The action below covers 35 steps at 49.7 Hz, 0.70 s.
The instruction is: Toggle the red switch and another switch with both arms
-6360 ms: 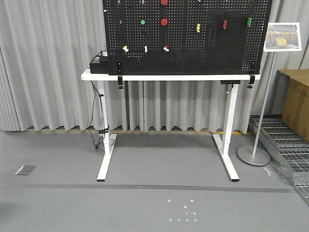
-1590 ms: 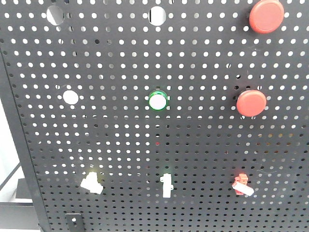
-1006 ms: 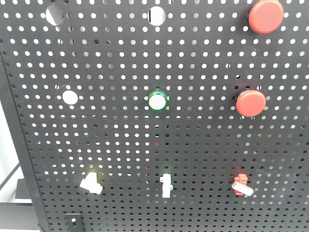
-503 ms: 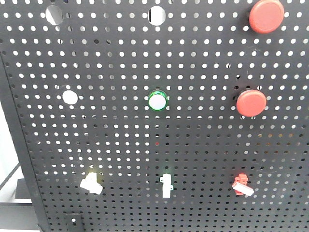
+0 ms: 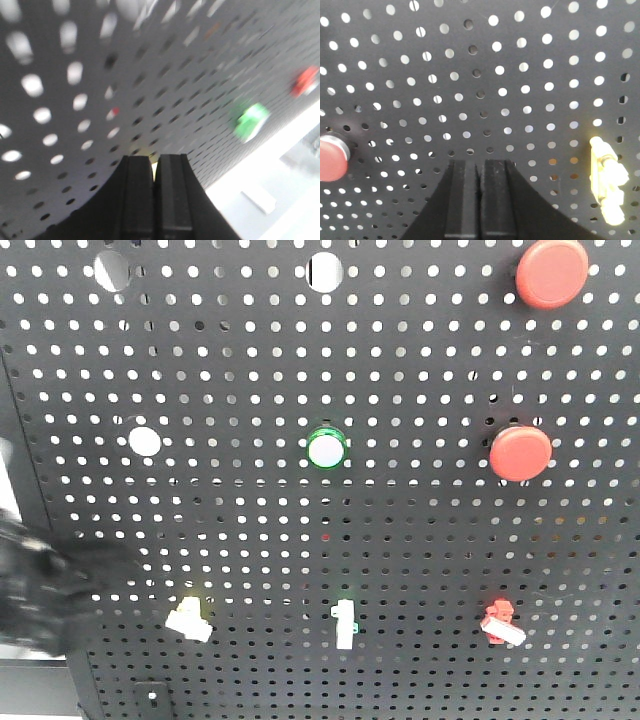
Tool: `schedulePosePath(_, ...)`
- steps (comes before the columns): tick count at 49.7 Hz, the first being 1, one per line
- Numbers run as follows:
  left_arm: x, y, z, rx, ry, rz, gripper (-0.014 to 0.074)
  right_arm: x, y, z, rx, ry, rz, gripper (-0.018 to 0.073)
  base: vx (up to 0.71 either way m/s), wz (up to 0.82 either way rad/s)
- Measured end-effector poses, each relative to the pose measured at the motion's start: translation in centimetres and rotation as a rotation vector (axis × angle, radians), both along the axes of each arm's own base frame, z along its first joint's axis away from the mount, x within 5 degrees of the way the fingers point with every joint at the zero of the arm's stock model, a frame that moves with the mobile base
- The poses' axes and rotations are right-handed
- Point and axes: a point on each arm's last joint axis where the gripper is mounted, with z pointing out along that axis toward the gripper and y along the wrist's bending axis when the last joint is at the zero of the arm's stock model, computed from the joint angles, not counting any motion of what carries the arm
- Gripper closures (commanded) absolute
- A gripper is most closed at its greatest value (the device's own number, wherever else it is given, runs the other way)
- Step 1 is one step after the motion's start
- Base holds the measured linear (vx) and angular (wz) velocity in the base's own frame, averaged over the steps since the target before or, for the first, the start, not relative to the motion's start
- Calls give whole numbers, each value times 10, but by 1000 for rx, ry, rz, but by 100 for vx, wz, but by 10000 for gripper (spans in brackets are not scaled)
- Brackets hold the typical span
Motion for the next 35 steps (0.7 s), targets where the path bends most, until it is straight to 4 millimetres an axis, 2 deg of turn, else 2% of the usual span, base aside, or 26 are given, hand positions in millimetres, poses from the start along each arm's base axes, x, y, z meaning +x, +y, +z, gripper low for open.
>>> schedulePosePath(15, 5, -6, -9, 31, -26, -26, 603, 0, -1, 1, -24, -16, -4, 566, 0, 0)
schedulePosePath(25, 4, -13, -32, 19, -6, -17, 603, 0, -1, 1, -55, -20, -3, 566, 0, 0)
schedulePosePath(35, 5, -14, -32, 15, -38, 15, 603, 0, -1, 1, -84, -22, -1, 566, 0, 0)
